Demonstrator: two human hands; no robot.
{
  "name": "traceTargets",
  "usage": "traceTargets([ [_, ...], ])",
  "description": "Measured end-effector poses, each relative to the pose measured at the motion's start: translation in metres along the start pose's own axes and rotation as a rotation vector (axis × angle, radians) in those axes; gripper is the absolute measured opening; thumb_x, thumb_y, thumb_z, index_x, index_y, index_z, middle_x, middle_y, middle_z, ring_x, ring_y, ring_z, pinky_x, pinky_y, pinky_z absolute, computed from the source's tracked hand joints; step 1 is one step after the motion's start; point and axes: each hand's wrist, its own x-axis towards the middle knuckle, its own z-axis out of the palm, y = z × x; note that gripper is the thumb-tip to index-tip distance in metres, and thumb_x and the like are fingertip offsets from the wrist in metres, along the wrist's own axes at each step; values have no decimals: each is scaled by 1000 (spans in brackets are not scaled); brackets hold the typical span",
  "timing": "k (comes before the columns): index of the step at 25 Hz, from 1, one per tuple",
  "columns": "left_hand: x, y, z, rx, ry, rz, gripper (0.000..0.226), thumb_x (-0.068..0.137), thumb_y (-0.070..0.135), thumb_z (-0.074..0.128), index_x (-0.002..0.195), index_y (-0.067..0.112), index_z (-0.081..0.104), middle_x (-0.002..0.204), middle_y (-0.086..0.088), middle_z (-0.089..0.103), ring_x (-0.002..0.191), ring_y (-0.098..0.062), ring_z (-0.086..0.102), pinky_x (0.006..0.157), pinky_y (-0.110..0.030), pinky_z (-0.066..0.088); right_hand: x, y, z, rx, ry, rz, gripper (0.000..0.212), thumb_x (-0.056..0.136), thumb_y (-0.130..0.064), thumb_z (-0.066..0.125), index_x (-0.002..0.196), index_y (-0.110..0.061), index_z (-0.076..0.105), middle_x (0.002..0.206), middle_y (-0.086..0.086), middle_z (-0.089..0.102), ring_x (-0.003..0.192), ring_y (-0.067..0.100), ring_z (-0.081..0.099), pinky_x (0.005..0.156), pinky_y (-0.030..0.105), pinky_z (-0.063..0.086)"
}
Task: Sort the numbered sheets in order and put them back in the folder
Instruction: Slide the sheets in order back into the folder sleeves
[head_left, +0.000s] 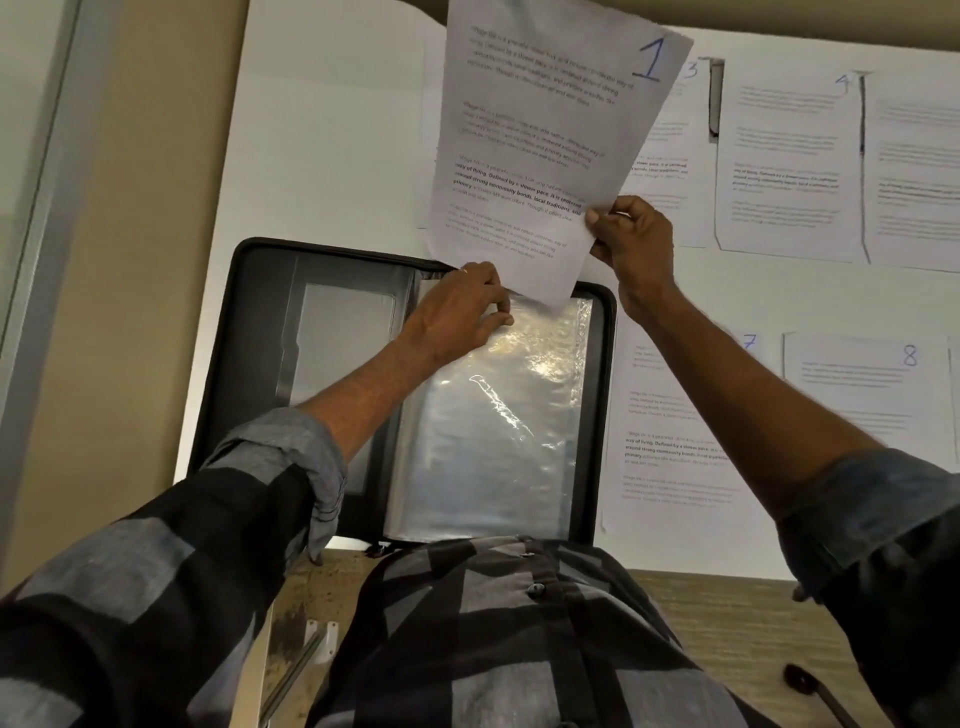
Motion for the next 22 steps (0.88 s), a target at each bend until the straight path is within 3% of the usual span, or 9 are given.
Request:
traceTargets([
  [7, -5, 0, 5, 11, -86, -6, 21, 98, 40, 63, 102, 20, 64, 85, 2, 72, 79, -21, 67, 72, -34, 48, 3, -9, 6, 39, 13, -58, 17, 94, -6, 69, 109, -3, 63, 108, 14, 75, 101, 23, 73, 86, 38, 61],
  [15, -2, -2, 0, 24, -99, 3, 23, 102, 40, 57, 105, 18, 64, 92, 3, 72, 79, -18, 65, 71, -35, 50, -7, 6, -1, -55, -114, -20, 16, 95, -8, 69, 109, -4, 63, 116, 18, 73, 111, 29, 71, 93, 46, 60],
  [22, 4, 1, -2, 84, -79, 68, 18, 101, 34, 58, 110, 25, 71, 102, 7, 74, 92, -14, 67, 80, -31, 46, 3, -4, -2, -10, -52, -61, 10, 95, -6, 68, 102, -10, 61, 113, 15, 73, 111, 31, 71, 93, 46, 60],
])
